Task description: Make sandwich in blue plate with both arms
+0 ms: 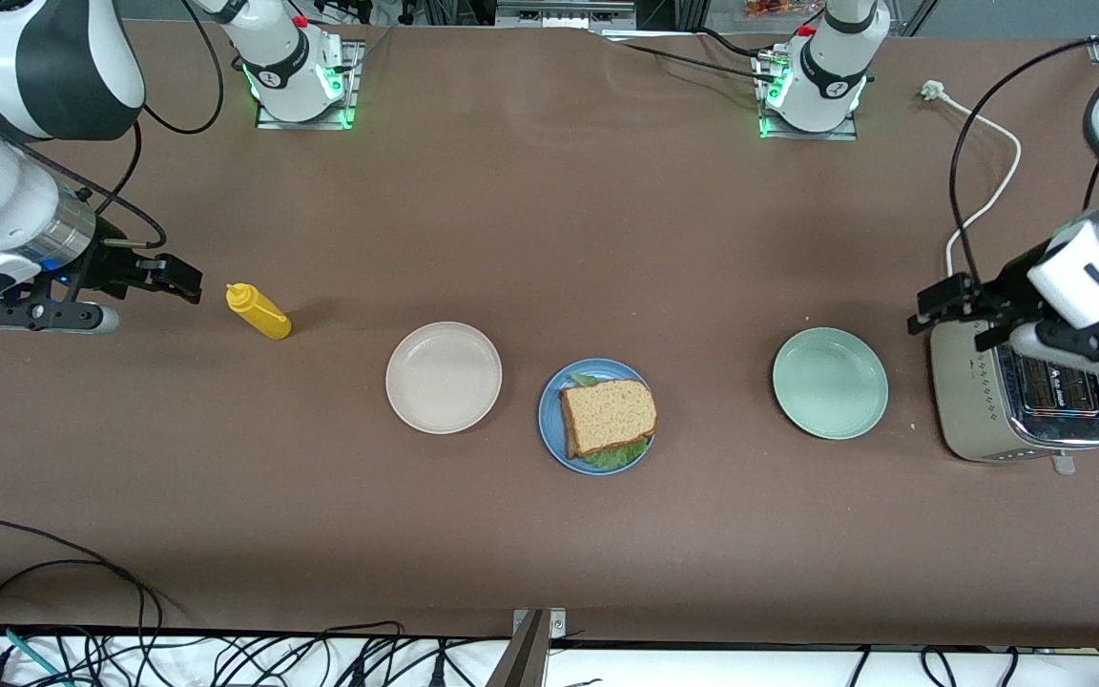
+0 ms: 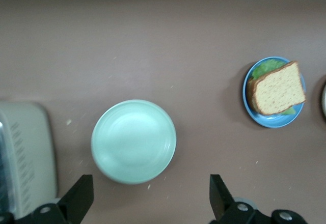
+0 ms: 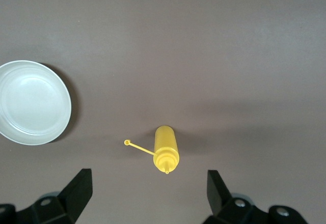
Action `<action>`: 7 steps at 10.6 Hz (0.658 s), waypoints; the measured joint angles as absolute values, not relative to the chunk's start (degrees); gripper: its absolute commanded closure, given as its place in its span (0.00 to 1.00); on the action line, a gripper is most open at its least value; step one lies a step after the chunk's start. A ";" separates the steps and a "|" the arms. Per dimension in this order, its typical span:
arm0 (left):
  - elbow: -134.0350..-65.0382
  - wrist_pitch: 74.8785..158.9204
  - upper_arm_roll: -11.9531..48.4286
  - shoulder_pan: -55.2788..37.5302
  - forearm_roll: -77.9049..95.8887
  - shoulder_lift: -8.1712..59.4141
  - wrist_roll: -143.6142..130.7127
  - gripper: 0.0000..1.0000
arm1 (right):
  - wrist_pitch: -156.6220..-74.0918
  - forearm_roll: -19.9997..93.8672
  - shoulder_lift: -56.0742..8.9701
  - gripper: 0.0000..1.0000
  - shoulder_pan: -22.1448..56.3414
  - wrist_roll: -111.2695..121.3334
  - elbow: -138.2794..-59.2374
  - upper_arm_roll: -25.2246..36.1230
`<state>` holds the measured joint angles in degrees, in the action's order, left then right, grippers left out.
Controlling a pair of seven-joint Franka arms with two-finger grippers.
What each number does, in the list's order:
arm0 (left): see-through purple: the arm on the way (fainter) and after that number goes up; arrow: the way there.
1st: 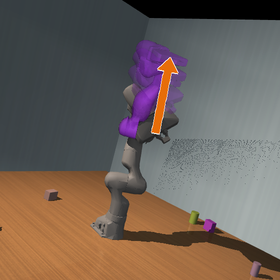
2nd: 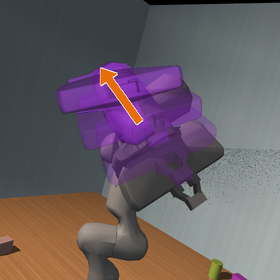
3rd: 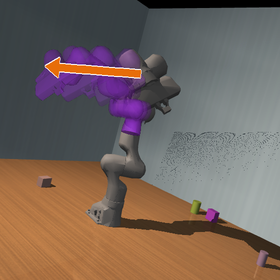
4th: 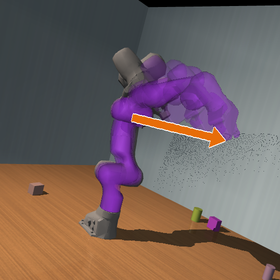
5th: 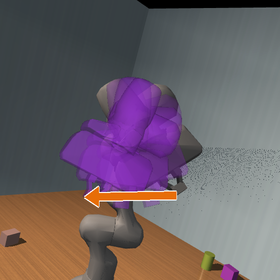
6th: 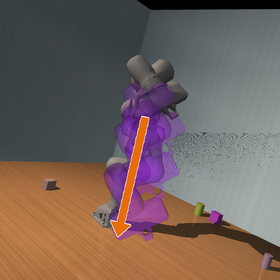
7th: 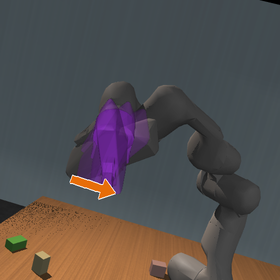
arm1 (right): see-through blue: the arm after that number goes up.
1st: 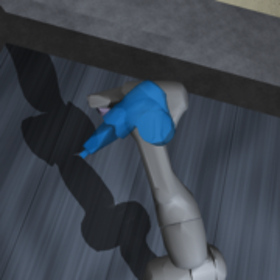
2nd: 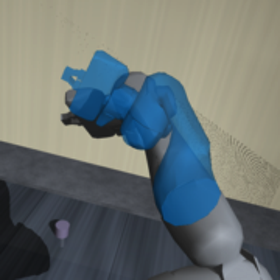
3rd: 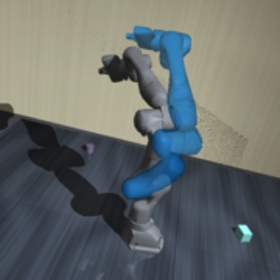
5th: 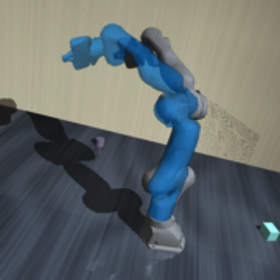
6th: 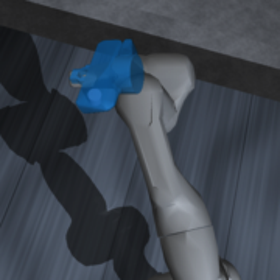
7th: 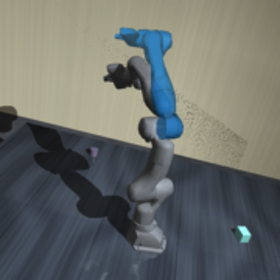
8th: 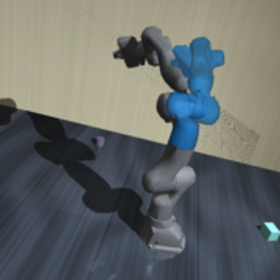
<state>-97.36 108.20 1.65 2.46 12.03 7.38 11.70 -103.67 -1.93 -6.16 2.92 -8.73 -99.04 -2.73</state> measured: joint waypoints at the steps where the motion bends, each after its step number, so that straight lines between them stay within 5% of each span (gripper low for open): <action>1: -97.36 105.20 1.94 2.28 8.61 4.97 9.80 0.00 | -103.67 -1.93 -6.25 0.00 2.92 -8.73 -99.05 -2.73; 7: -95.43 90.39 2.55 2.12 1.10 -4.80 1.38 0.00 | -103.66 -1.93 -6.33 0.00 2.91 -8.73 -99.07 -2.70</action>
<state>-95.43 90.39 2.55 2.12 1.10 -4.80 1.38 -103.66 -1.93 -6.33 2.91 -8.73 -99.07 -2.70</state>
